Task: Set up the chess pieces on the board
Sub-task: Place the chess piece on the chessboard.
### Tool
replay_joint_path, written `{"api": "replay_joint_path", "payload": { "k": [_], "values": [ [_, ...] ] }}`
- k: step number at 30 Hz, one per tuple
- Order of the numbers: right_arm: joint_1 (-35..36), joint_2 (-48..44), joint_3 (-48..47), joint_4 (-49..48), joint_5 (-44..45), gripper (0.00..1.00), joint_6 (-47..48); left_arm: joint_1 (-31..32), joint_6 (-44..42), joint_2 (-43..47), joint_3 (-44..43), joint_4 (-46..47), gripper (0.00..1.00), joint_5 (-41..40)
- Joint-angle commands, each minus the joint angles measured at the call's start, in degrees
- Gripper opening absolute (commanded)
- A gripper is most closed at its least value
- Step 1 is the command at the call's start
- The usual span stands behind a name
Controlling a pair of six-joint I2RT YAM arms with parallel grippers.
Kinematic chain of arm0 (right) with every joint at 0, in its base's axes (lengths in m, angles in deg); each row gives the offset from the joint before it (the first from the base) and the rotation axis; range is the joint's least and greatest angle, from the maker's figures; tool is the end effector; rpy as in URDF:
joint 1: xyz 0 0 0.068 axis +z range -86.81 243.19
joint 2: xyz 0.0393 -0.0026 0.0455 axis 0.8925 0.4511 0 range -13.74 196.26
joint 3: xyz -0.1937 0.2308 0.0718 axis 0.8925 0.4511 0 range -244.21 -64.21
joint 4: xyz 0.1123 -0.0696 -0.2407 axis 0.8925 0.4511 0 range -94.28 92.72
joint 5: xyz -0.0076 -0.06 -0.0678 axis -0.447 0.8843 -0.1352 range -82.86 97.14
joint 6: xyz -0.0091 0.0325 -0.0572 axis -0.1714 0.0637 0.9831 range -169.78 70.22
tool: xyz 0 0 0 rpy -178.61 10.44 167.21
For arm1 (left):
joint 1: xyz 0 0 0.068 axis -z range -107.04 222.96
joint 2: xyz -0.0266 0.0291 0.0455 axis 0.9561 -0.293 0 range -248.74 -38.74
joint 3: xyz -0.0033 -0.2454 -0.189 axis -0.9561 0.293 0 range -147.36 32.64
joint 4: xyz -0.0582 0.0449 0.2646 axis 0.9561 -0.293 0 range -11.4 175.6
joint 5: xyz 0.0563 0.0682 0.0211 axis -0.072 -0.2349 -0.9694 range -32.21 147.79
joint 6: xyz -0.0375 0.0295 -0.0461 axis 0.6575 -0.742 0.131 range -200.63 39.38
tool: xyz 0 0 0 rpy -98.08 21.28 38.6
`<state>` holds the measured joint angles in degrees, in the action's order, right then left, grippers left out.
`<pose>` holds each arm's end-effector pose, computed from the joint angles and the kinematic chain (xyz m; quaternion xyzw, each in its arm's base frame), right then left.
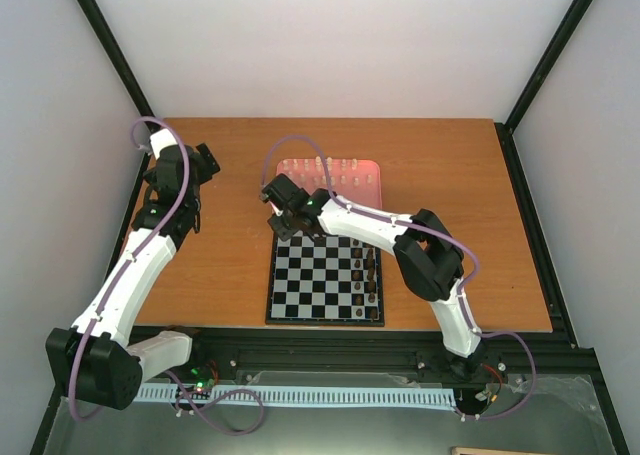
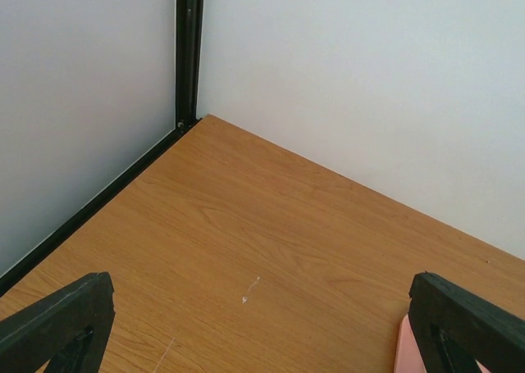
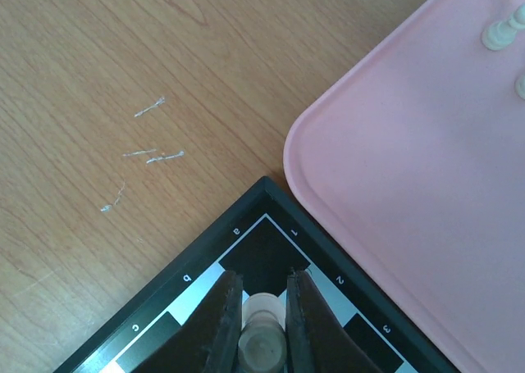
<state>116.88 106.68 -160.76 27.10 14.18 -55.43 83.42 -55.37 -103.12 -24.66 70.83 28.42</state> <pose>0.3047 0.4040 0.2203 -0.3711 0.8775 0.0966 0.2880 0.2654 -0.0226 0.3689 -0.2440 0.7763 0.0336 0.5803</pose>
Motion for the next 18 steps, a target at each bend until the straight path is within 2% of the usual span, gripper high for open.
{"api": "replay_joint_path", "payload": {
  "k": [1, 18],
  "values": [
    [0.3, 1.2, 1.1, -2.1, -0.2, 0.10, -0.7, 0.1, 0.8, 0.6, 0.1, 1.6, 1.00, 0.1],
    [0.1, 5.1, 1.7, -5.7, 0.2, 0.10, -0.7, 0.1, 0.3, 1.3, 1.1, 3.2, 1.00, 0.9]
  ]
}}
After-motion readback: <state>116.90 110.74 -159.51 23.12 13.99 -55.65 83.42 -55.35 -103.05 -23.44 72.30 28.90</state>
